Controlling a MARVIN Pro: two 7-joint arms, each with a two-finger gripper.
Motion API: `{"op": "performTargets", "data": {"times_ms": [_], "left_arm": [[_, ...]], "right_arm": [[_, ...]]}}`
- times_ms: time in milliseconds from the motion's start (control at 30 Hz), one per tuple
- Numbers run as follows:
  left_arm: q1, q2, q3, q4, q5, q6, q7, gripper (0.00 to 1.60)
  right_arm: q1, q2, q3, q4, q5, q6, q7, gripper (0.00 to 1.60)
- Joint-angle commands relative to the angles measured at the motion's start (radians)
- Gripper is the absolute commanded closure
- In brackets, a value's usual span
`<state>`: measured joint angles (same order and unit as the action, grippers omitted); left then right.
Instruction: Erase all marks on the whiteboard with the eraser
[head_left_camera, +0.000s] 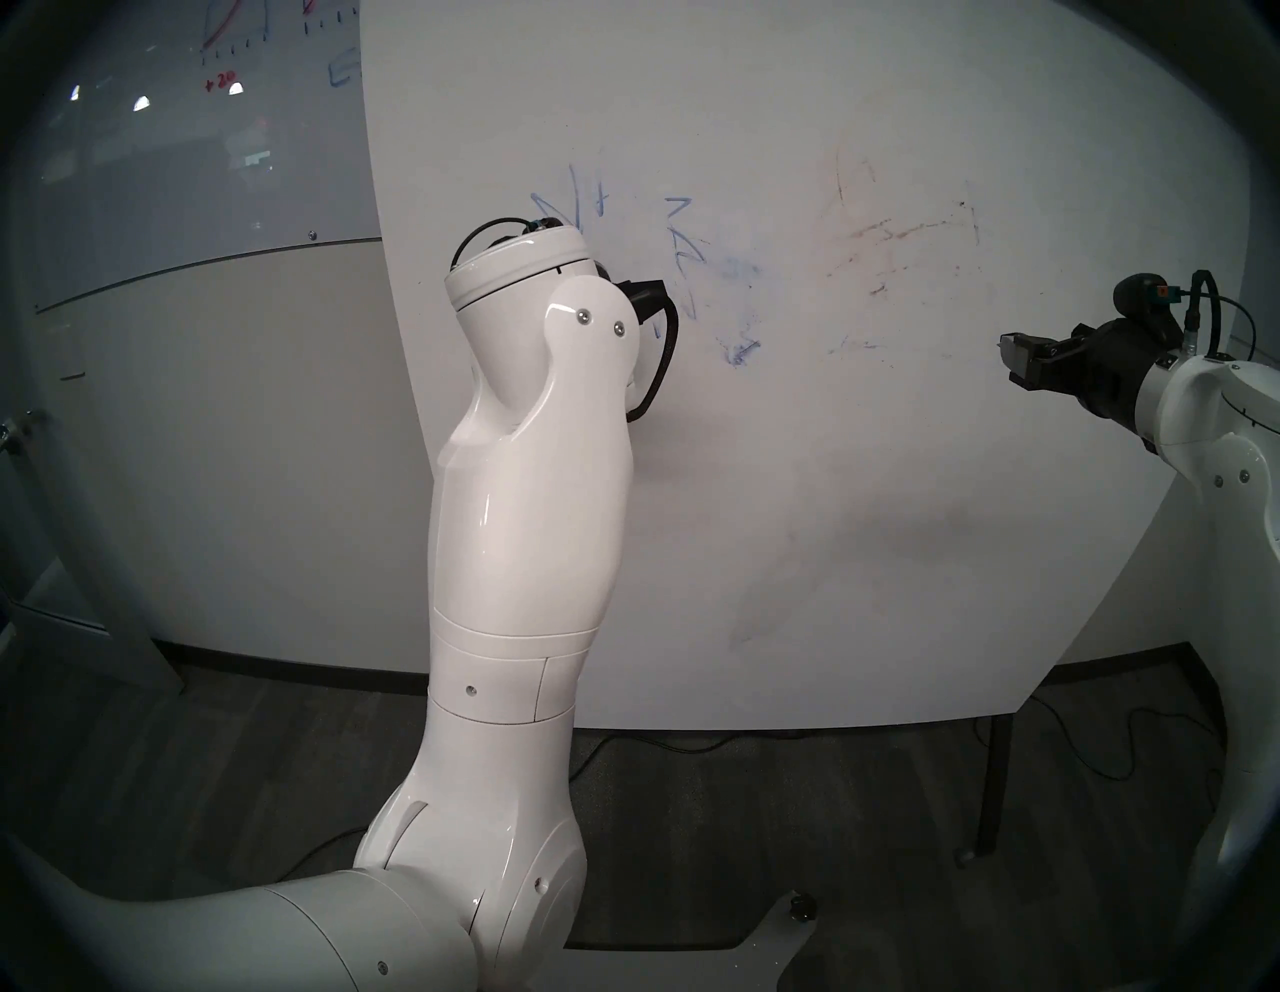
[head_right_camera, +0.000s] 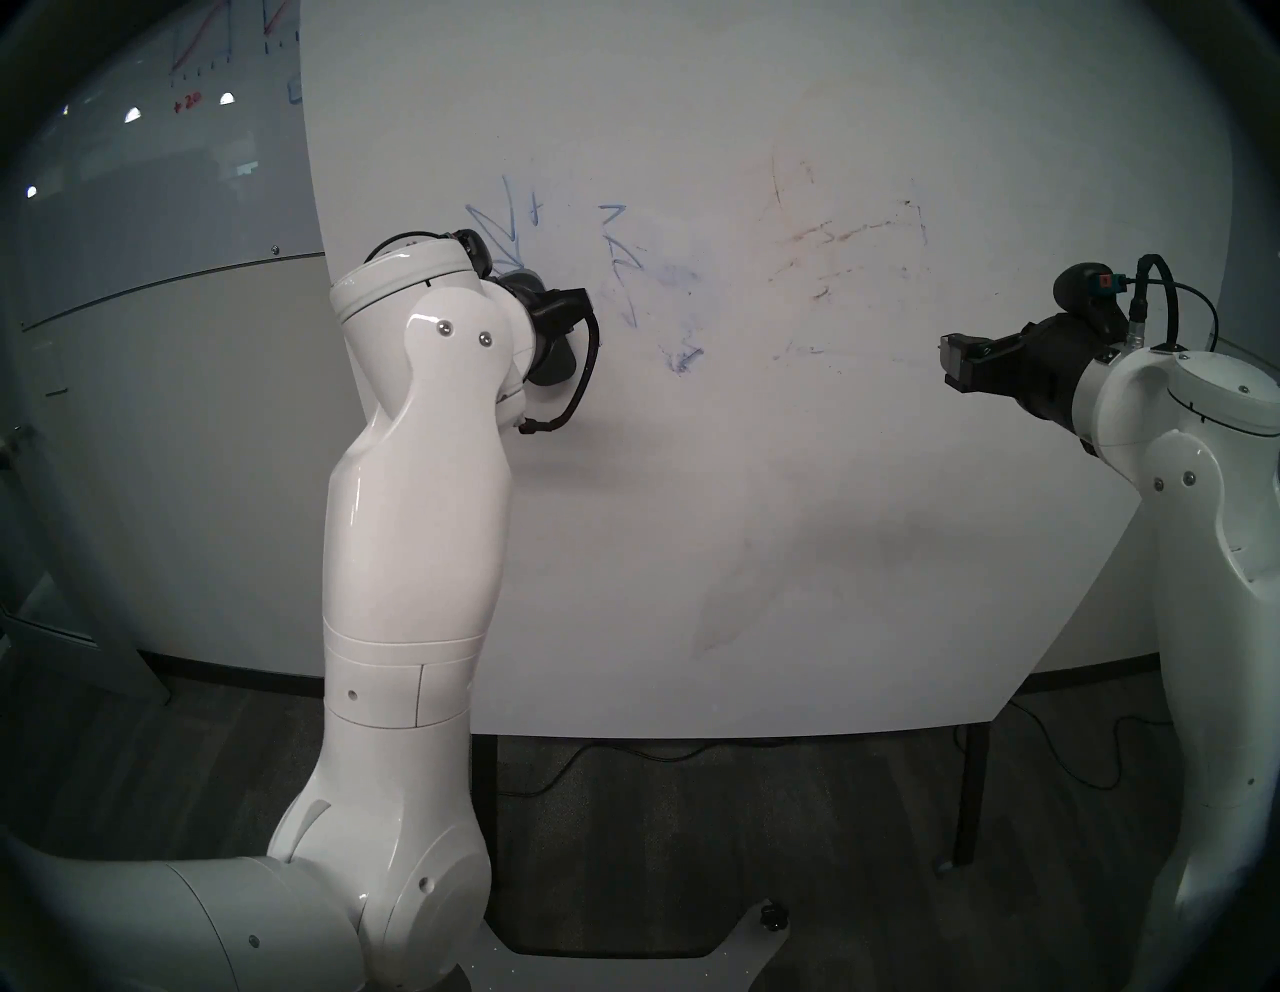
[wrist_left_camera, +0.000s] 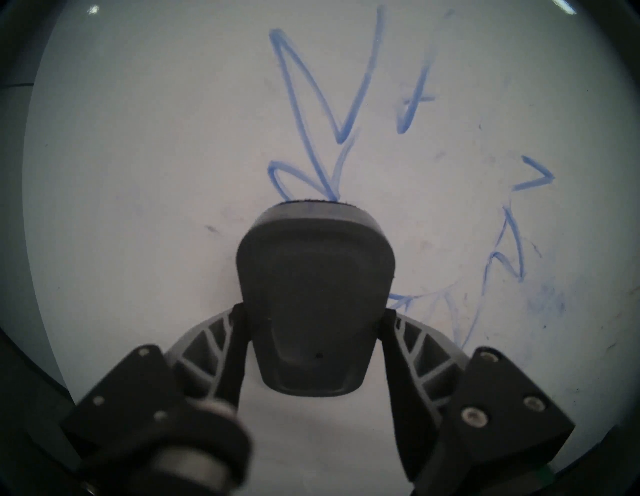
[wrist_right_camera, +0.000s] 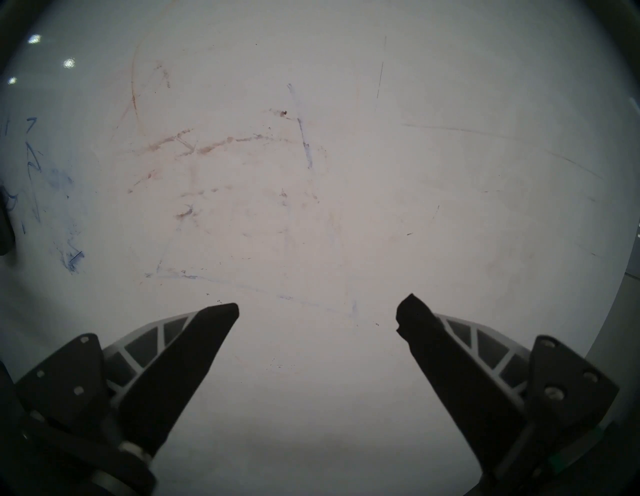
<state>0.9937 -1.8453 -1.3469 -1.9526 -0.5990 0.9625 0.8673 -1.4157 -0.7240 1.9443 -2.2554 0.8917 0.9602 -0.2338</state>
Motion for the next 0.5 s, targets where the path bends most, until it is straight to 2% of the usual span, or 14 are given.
{"op": "performTargets", "data": {"times_ms": [0,200,267,467], "left_arm": [[0.004,-0.047,-0.025,-0.043,-0.017,-0.003,0.104,1.6],[-0.036,-0.093,-0.08,-0.028,-0.015,-0.003,0.102,1.6],[-0.063,-0.096,-0.093,-0.014,-0.031,-0.003,0.119,1.6],[-0.128,-0.11,-0.131,0.035,-0.032,-0.003,0.098,1.6]], "right_arm": [[0.008,0.004,0.003,-0.005,-0.002,-0.006,0.001,0.0],[0.008,0.004,0.003,-0.005,-0.002,-0.006,0.001,0.0],[0.008,0.004,0.003,-0.005,-0.002,-0.006,0.001,0.0],[0.008,0.004,0.003,-0.005,-0.002,-0.005,0.0,0.0]]}}
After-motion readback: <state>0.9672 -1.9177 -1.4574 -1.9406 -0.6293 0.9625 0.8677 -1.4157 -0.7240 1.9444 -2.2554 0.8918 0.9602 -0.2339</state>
